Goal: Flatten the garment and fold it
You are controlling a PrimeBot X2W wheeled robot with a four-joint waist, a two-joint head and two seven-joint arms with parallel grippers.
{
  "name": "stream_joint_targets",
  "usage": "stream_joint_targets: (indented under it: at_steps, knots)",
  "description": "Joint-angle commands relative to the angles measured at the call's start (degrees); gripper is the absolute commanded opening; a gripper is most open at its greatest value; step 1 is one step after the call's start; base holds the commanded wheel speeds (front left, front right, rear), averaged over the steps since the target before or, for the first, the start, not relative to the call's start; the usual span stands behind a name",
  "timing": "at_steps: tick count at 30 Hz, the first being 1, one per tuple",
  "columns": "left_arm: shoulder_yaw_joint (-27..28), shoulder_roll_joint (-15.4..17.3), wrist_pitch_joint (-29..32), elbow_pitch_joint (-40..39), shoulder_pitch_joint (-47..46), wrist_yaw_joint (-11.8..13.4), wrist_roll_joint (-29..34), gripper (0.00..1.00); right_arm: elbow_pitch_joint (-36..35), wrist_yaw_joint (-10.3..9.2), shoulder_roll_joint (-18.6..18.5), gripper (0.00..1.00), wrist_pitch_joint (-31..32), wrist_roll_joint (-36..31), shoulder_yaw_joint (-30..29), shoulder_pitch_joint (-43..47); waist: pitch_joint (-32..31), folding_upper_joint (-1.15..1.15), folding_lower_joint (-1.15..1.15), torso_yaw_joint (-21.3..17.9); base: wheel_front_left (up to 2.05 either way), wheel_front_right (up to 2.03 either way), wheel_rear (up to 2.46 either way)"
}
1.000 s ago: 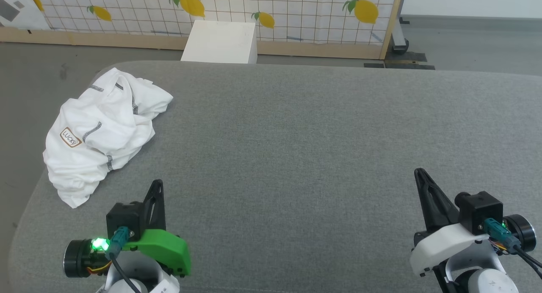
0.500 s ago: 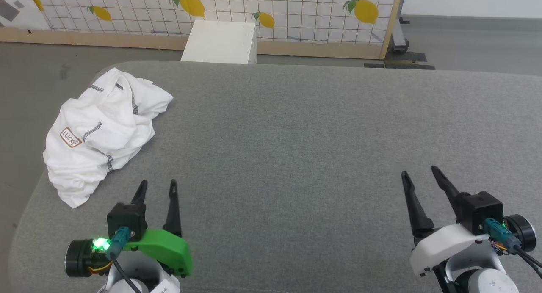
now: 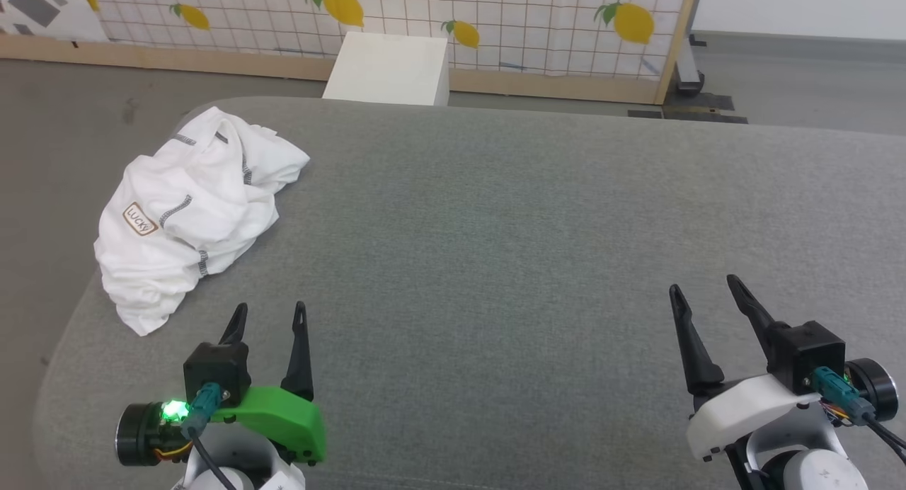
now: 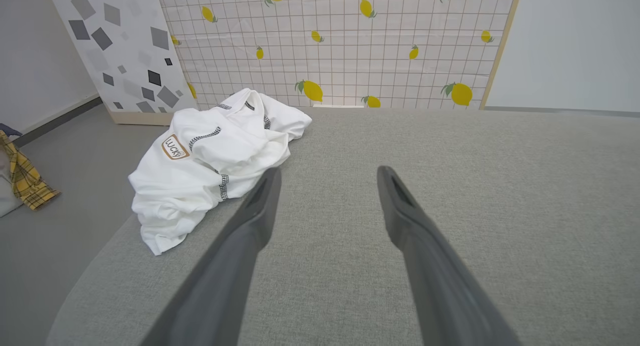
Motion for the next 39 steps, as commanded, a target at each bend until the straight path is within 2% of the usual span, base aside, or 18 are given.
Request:
stream_joint_targets:
  at_steps: [1, 22, 39]
  knots:
    - [-0.19, 0.27, -0.57, 0.25, -0.60, 0.56, -0.60, 1.00, 0.20, -0.01, -0.01, 1.00, -0.59, 0.19, 0.02, -0.07, 0.00, 0.00, 0.00, 0.89, 0.00, 0.00, 0.00]
    - [-0.37, 1.22, -3.05, 0.64, 0.12, 2.51, -2.52, 1.00, 0.50, -0.03, -0.01, 1.00, -2.19, 0.18, 0.79, -0.33, -0.16, 0.00, 0.00, 10.02, 0.00, 0.00, 0.00]
    - [0.15, 1.43, -5.03, -0.10, 1.18, 3.79, -4.49, 1.00, 0.76, -0.04, -0.02, 1.00, -3.05, 0.83, 1.58, -0.69, -0.06, 0.00, 0.00, 15.41, -0.01, -0.01, -0.01]
